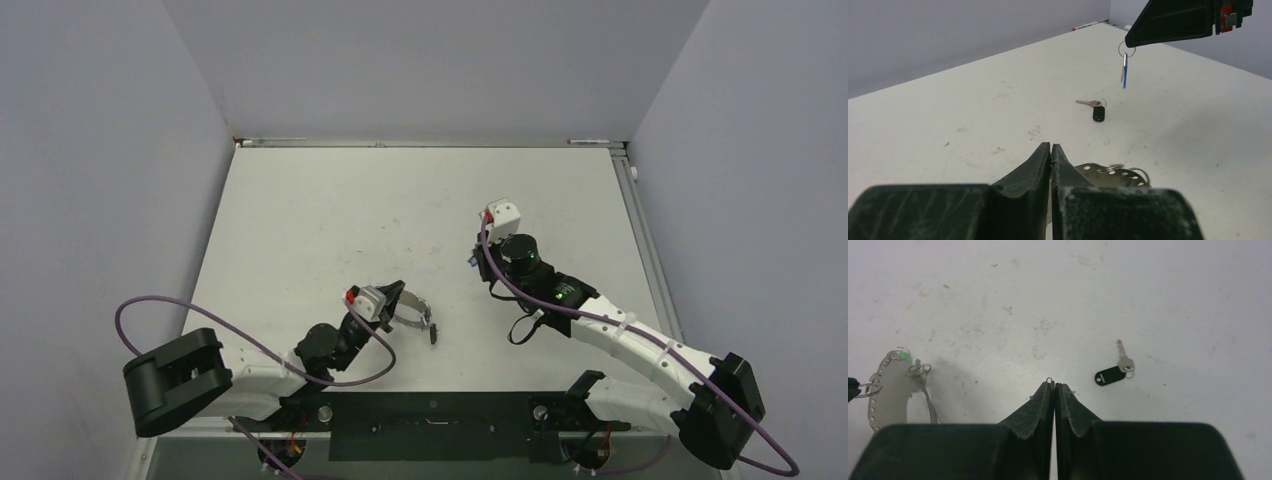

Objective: Put the keys on the keyring

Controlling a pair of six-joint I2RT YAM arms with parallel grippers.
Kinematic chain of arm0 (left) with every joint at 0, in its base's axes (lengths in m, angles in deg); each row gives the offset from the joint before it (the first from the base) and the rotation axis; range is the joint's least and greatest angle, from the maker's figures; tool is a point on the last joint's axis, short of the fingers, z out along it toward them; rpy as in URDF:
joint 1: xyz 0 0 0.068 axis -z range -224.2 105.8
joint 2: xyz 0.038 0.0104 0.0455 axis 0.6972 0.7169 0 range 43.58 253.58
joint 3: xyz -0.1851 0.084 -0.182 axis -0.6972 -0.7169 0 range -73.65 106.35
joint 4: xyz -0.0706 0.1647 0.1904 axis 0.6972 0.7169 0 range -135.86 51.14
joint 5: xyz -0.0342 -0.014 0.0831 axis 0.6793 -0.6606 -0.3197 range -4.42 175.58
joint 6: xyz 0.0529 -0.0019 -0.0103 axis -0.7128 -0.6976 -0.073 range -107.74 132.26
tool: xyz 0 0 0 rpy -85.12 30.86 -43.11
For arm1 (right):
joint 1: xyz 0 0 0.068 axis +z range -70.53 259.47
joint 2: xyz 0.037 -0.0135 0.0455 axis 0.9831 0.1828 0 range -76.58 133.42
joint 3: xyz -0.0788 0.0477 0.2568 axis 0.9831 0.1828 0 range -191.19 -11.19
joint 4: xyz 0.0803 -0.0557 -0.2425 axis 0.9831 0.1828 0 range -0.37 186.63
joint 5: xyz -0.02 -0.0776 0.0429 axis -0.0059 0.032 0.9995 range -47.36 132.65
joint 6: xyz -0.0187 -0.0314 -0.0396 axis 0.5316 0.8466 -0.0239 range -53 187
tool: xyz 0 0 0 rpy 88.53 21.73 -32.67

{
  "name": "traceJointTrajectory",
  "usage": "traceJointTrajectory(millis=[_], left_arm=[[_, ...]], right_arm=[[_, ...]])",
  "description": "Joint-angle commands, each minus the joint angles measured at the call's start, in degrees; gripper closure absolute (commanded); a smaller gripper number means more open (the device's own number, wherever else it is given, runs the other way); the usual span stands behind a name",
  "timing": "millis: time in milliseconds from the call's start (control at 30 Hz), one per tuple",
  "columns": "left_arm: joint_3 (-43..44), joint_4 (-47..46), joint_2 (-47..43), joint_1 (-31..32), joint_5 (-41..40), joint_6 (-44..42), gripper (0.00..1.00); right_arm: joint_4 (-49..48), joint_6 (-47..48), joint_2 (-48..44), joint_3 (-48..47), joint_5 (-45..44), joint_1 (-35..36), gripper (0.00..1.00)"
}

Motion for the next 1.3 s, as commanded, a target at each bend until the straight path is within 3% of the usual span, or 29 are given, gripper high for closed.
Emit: traceJointTrajectory(millis=[0, 133, 300, 400, 500, 633, 833, 967, 1100, 1267], left_arm=[[7.2, -16.8, 7.7, -1.9, 7.1, 1.2, 1.0], [5.6, -20.6, 10.4, -1.3, 9.0, 2.4, 1.0], [-3.5, -18.3, 6.0, 0.6, 2.1, 7.3, 1.0], [-7.2, -8.2, -1.5, 2.3, -0.1, 9.4, 1.0], [-6.4, 11.2, -9.6, 2.5, -2.3, 14.4, 1.0], [-10.9, 14.0, -16.3, 2.6, -6.3, 20.3, 1.0], [-8.4, 35.6, -29.8, 2.7, -7.6, 26.1, 1.0], [-6.6, 46.2, -36.1, 2.6, -8.0, 33.3, 0.72], [-2.3, 60.7, -35.7, 2.5, -10.0, 42.6, 0.7], [6.2, 70.2, -23.6, 2.5, -6.8, 52.3, 0.6]], right_arm=[[2.1, -2.3, -5.0, -0.2, -5.4, -3.1, 0.95], [1.8, -3.2, -4.6, 0.8, -3.6, -3.3, 0.95], [-1.6, -5.7, 0.4, 2.8, -0.2, -3.4, 0.95], [-6.2, -6.3, 3.1, 3.5, 1.1, -3.5, 0.95], [-8.0, -6.4, 6.5, 2.3, 3.5, -3.6, 0.95], [-9.7, -7.0, 9.3, 1.7, 6.2, -3.5, 0.95], [-9.9, -7.7, 9.2, 3.1, 7.8, -3.2, 0.95], [-7.9, -7.4, 7.1, 3.8, 7.8, -3.2, 0.95], [-5.5, -8.0, 4.3, 4.1, 6.7, -3.3, 0.95], [-1.8, -9.4, 2.6, 3.6, 4.6, -3.2, 0.95]])
